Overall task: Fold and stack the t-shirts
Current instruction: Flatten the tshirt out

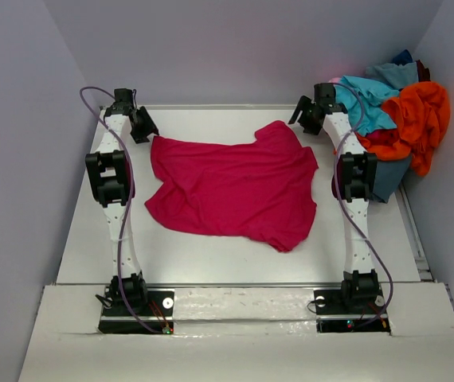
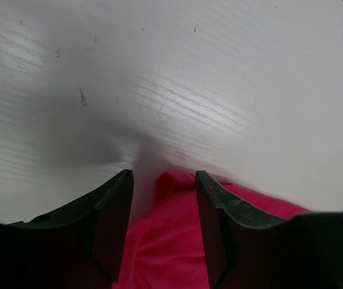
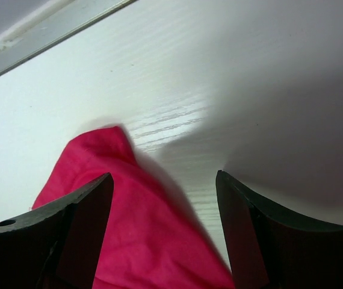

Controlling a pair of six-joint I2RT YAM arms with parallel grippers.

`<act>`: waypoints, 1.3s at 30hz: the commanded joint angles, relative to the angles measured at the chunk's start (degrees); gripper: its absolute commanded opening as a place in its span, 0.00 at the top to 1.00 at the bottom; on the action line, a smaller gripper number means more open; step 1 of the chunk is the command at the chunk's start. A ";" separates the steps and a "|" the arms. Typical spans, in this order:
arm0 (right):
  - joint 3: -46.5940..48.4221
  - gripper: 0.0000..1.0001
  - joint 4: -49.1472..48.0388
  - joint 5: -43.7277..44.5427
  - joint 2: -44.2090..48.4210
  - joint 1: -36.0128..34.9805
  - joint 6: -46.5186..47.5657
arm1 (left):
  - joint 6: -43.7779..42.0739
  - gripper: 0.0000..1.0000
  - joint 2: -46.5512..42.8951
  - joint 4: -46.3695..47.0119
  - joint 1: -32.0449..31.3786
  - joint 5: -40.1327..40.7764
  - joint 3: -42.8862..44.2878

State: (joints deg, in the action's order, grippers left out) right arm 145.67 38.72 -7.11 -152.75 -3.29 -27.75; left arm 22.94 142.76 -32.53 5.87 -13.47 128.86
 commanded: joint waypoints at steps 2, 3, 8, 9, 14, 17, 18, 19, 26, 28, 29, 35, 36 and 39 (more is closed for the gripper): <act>0.77 0.26 -3.65 -0.61 -2.55 0.83 0.24 | -0.79 0.44 -4.33 -0.86 0.20 -0.59 -0.71; 0.15 0.26 -3.74 -1.05 -2.73 0.83 0.32 | -0.70 0.43 -4.42 -0.86 0.20 -0.50 -0.71; -0.73 0.26 -4.26 -3.52 -3.87 0.83 -0.82 | -0.61 0.43 -4.59 -0.86 0.20 -1.47 -0.71; -1.08 0.26 -4.27 -3.69 -3.79 0.83 -0.99 | -0.70 0.44 -4.68 -0.78 0.20 -1.47 -1.06; -1.79 0.26 -4.09 -4.66 -3.87 0.83 -1.08 | -0.53 0.44 -4.42 -0.51 0.20 -3.04 -1.33; -2.49 0.26 -4.09 -5.54 -3.44 0.83 -1.43 | -0.44 0.44 -4.33 -0.25 0.20 -3.84 -1.50; -2.84 0.27 -4.09 -5.89 -3.35 0.83 -1.43 | -0.61 0.43 -4.42 0.19 0.20 -3.93 -1.50; -3.02 0.27 -4.09 -6.07 -3.26 0.83 -1.43 | -0.79 0.43 -4.42 0.28 0.20 -4.10 -1.68; -4.07 0.27 -3.21 -7.12 -3.08 0.83 -1.43 | -0.79 0.43 -4.50 2.12 0.72 -6.30 -2.38; -4.25 0.27 -3.12 -7.47 -3.00 0.83 -1.52 | -0.96 0.43 -4.94 2.74 0.72 -6.56 -2.73; -4.25 0.27 -3.12 -7.48 -2.99 0.83 -1.43 | -1.05 0.43 -4.95 2.48 0.72 -6.56 -2.47; -3.99 0.27 -2.77 -7.83 -3.26 0.31 -1.78 | -2.02 0.44 -5.20 0.28 0.72 -6.39 -1.41; -4.07 0.27 -2.60 -7.74 -3.26 0.30 -1.78 | -2.19 0.44 -5.64 0.37 0.72 -6.13 -1.59; -4.16 0.27 -2.25 -7.65 -3.43 0.30 -1.78 | -2.64 0.44 -6.79 0.63 0.72 -5.95 -2.38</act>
State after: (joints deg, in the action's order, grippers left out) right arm 143.50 32.12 -14.17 -154.34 -2.92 -28.97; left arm 21.93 142.74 -31.35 6.28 -19.09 126.82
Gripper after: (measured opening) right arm 0.728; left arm 0.566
